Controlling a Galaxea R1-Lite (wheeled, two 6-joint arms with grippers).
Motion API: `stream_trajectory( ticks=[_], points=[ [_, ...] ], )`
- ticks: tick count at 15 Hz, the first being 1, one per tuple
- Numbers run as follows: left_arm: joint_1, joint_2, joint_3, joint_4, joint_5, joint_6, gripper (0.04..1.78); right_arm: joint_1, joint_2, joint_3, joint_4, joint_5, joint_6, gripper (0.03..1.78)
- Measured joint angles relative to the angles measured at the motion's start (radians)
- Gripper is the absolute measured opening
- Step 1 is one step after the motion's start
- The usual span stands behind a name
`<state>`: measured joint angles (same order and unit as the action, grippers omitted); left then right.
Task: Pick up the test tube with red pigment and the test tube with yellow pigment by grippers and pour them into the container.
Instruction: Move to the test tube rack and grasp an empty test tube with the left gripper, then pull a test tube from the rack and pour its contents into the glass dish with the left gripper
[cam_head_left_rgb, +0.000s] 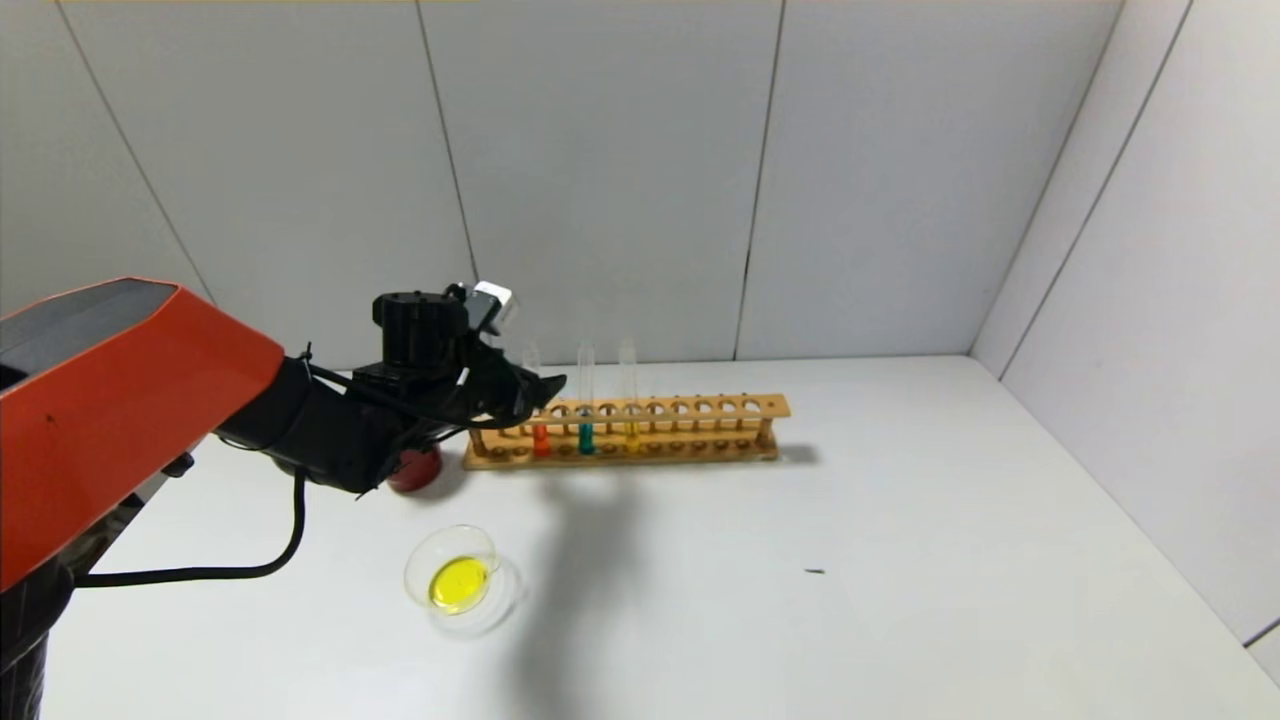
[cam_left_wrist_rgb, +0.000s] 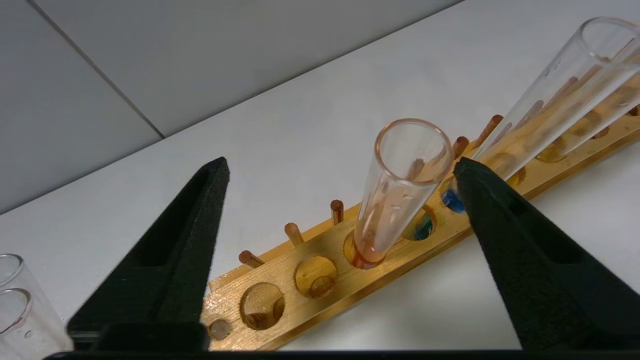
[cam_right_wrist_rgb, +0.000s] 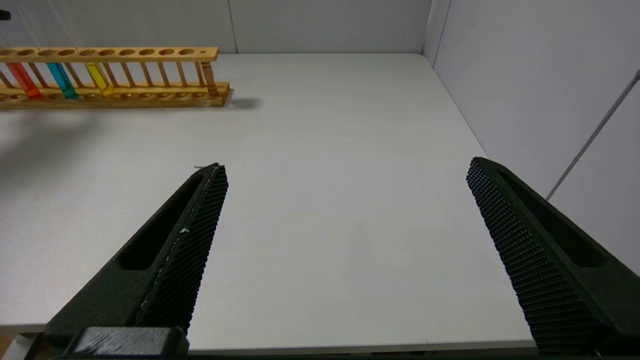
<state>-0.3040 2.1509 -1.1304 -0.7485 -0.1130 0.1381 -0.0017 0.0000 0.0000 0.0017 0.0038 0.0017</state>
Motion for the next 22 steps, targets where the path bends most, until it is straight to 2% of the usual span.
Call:
stream_trajectory(
  ticks=[2,6,8,15,22],
  points=[
    [-0.001,-0.004,-0.001,-0.009,0.000,0.000,1.27,0.000,0.000,0.000,0.000,0.000,0.000,1.75],
    [-0.002,-0.003,-0.006,-0.036,0.001,-0.013,0.54,0.000,0.000,0.000,0.000,0.000,0.000,1.75],
    [-0.006,0.005,-0.006,-0.086,0.000,-0.013,0.34,0.000,0.000,0.000,0.000,0.000,0.000,1.75],
    [-0.023,0.017,0.000,-0.250,0.004,-0.008,0.32,0.000,0.000,0.000,0.000,0.000,0.000,1.75],
    [-0.024,-0.158,-0.001,-0.181,-0.020,-0.006,0.32,0.000,0.000,0.000,0.000,0.000,0.000,1.75]
  ],
)
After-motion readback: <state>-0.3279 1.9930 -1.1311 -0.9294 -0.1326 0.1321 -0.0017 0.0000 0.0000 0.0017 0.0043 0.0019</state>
